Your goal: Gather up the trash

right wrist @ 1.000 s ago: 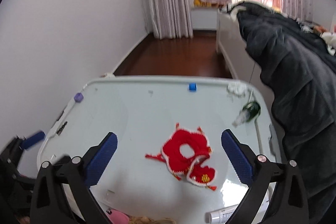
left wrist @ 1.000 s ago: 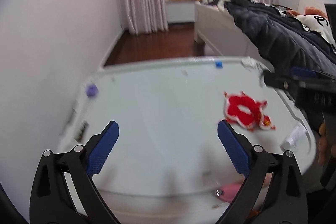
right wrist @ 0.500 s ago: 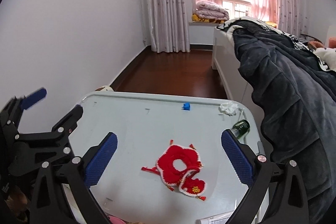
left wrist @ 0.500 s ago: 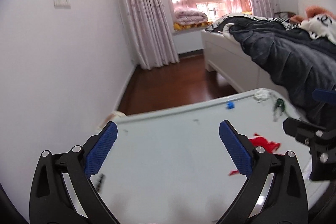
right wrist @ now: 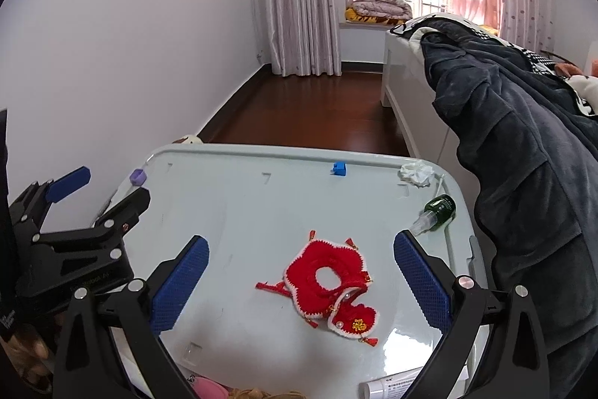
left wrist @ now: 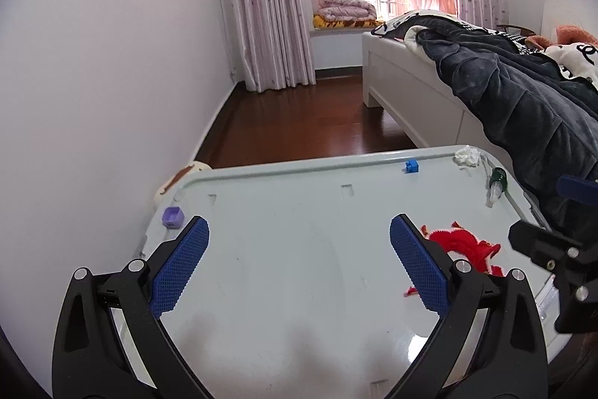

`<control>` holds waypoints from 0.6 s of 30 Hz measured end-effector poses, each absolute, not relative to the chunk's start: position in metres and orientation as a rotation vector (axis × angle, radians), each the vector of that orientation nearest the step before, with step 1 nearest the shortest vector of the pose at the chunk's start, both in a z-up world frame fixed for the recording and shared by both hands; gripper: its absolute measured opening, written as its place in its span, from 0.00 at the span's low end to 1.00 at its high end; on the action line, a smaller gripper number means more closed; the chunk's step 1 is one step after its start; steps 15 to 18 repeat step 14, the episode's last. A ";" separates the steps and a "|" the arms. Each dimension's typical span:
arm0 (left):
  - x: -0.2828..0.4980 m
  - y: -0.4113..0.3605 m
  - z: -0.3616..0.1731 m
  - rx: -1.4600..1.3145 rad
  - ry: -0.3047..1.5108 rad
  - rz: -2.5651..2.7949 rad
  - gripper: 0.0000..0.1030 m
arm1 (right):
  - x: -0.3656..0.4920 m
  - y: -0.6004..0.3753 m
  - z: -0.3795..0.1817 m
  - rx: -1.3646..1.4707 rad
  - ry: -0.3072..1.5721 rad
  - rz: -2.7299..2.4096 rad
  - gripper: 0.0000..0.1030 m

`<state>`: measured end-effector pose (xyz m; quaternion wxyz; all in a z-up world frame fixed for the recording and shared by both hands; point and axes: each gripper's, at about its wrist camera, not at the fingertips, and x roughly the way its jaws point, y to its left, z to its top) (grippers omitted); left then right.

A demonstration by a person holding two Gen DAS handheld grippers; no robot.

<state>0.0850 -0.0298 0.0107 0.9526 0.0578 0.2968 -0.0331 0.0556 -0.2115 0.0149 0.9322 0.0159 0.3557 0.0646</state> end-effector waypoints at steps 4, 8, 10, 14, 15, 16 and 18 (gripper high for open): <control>0.084 -0.026 0.013 0.094 0.579 -0.074 0.92 | 0.056 -0.209 0.011 0.028 0.743 0.140 0.95; 0.083 -0.026 0.016 0.092 0.565 -0.060 0.92 | 0.055 -0.207 0.008 0.019 0.755 0.146 0.95; 0.084 -0.026 0.015 0.093 0.577 -0.063 0.92 | 0.055 -0.206 0.007 0.016 0.755 0.144 0.95; 0.087 -0.028 0.010 0.111 0.609 -0.066 0.92 | 0.055 -0.209 0.009 0.024 0.751 0.141 0.95; 0.087 -0.028 0.010 0.111 0.609 -0.066 0.92 | 0.055 -0.209 0.009 0.024 0.751 0.141 0.95; 0.087 -0.028 0.010 0.111 0.609 -0.066 0.92 | 0.055 -0.209 0.009 0.024 0.751 0.141 0.95; 0.087 -0.028 0.010 0.111 0.609 -0.066 0.92 | 0.055 -0.209 0.009 0.024 0.751 0.141 0.95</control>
